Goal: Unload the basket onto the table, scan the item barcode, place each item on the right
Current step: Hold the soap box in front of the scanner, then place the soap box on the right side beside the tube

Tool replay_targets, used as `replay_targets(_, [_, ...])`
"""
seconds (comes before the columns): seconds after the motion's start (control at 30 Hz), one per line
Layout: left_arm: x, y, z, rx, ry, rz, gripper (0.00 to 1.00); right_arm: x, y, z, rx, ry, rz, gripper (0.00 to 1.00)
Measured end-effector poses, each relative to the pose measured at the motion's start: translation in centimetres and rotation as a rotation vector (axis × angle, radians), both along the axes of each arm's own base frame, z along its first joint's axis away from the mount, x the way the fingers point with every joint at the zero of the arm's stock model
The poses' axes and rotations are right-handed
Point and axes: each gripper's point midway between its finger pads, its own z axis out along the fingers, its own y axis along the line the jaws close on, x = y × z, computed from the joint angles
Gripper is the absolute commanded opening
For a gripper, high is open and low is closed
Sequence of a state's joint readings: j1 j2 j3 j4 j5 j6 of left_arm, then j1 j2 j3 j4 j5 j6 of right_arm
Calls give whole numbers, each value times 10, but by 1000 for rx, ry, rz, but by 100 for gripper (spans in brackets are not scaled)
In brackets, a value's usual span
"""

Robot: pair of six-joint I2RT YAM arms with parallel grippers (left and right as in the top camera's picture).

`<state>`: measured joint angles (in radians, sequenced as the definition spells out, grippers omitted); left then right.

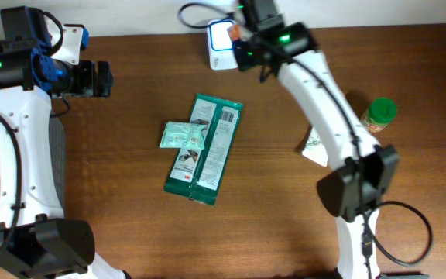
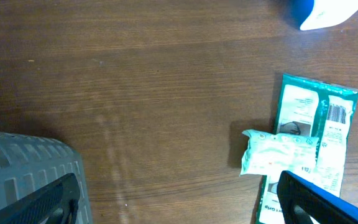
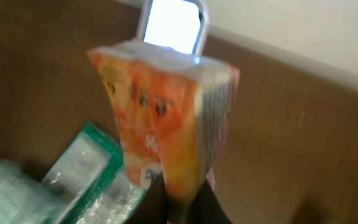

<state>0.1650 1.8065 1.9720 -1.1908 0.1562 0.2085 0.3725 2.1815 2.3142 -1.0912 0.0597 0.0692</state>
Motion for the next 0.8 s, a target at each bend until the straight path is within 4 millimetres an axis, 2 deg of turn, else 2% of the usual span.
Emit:
replay_targets(0.1, [0,0,0,0,0,0,99,-49,-41,-32,14,291,-163,4])
replay_targets(0.13, [0,0,0,0,-1,-1,99,-59,-52,-44,10,360,-209,4])
replay_targets(0.2, [0,0,0,0,-1,0,99,-68,-66,-66,-6,435,-286,4])
replay_targets(0.23, [0,0,0,-1,0,0,99,-74,-77,-90,-39,482,-349,4])
replay_targets(0.37, [0,0,0,0,-1,0,99,-94,-98,-151,-106,583,-442,4])
replay_targets(0.43, [0,0,0,0,0,0,99,-102,-114,-169,-128,612,-498,4])
replay_targets(0.67, [0,0,0,0,-1,0,99,-113,-183,-184,-184,647,-682,4])
replay_targets(0.8, [0,0,0,0,-1,0,99,-116,-204,-183,-211,656,-695,10])
